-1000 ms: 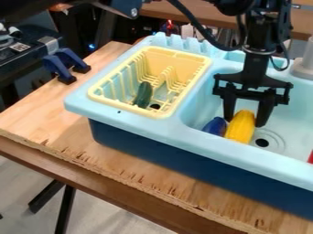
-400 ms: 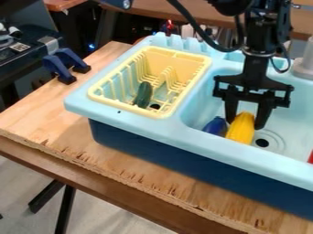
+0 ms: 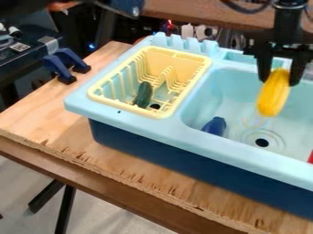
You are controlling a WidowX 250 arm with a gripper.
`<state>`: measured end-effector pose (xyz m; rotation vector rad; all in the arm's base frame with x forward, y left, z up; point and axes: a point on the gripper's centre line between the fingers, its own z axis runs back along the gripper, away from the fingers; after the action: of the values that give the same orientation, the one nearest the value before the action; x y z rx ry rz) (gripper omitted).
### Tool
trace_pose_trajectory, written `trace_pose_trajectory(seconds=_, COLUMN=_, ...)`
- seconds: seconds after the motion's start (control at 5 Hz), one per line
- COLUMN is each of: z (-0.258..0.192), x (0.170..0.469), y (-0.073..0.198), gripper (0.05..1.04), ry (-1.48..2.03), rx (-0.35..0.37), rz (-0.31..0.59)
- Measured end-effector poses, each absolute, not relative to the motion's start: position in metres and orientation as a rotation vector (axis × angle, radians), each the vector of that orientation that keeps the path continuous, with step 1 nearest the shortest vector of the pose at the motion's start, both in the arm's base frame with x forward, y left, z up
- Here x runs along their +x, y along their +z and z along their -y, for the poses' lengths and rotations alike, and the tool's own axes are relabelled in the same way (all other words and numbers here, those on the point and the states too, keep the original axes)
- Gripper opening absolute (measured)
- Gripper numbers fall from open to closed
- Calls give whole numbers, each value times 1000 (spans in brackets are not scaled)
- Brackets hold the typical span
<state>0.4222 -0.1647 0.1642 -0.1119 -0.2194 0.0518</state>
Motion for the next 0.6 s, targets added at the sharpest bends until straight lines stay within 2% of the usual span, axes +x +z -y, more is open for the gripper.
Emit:
trace_pose_trajectory(seconds=0.4, z=196, x=422, y=156, gripper=587, ry=84, rx=-156, rz=234)
trace_pose_trajectory(seconds=0.6, z=205, x=421, y=135, gripper=587, ry=86, rx=-210, rz=195)
